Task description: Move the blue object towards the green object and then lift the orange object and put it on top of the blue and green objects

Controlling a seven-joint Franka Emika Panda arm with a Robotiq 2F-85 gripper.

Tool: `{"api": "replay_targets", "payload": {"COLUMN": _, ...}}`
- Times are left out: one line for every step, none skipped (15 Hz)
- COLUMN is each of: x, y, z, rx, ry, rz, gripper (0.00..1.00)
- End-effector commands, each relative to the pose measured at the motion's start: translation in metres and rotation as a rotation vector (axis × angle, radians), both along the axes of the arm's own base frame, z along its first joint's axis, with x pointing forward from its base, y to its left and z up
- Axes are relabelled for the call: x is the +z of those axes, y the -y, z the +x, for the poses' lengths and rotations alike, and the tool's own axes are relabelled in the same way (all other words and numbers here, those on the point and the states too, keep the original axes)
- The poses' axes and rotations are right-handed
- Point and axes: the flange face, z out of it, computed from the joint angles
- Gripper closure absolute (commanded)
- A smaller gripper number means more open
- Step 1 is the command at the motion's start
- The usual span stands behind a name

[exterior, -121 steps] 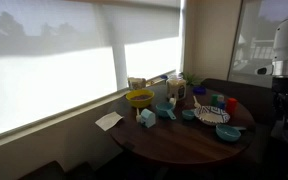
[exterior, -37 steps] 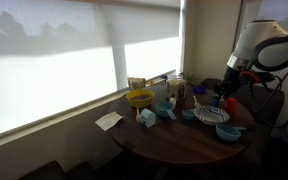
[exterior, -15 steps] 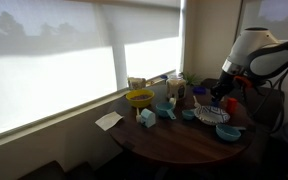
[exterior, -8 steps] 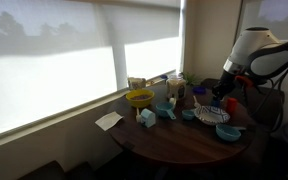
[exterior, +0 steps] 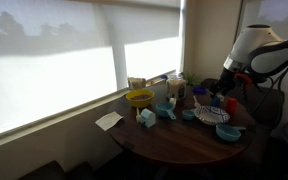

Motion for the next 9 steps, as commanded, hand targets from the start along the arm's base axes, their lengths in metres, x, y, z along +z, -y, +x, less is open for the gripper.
{"api": "replay_targets", "payload": {"x": 0.027, "y": -0.003, "z": -0.006, "rx": -0.013, "ry": 0.022, "rz": -0.016, "gripper": 0.0}}
{"api": "replay_targets", "payload": {"x": 0.032, "y": -0.002, "z": -0.01, "rx": -0.01, "ry": 0.0, "rz": -0.016, "gripper": 0.0}}
{"api": "replay_targets", "payload": {"x": 0.035, "y": -0.001, "z": -0.014, "rx": -0.008, "ry": -0.024, "rz": -0.016, "gripper": 0.0}}
{"api": "replay_targets", "payload": {"x": 0.038, "y": 0.001, "z": -0.019, "rx": -0.018, "ry": -0.05, "rz": -0.025, "gripper": 0.0}}
{"api": "replay_targets", "payload": {"x": 0.041, "y": 0.003, "z": -0.024, "rx": -0.026, "ry": -0.077, "rz": -0.029, "gripper": 0.0}}
{"api": "replay_targets", "payload": {"x": 0.042, "y": 0.004, "z": -0.03, "rx": -0.029, "ry": -0.109, "rz": -0.035, "gripper": 0.0}}
{"api": "replay_targets", "payload": {"x": 0.042, "y": 0.006, "z": -0.035, "rx": -0.031, "ry": -0.135, "rz": -0.04, "gripper": 0.0}}
{"api": "replay_targets", "payload": {"x": 0.042, "y": 0.009, "z": -0.039, "rx": -0.032, "ry": -0.16, "rz": -0.042, "gripper": 0.0}}
{"api": "replay_targets", "payload": {"x": 0.041, "y": 0.012, "z": -0.042, "rx": -0.037, "ry": -0.183, "rz": -0.049, "gripper": 0.0}}
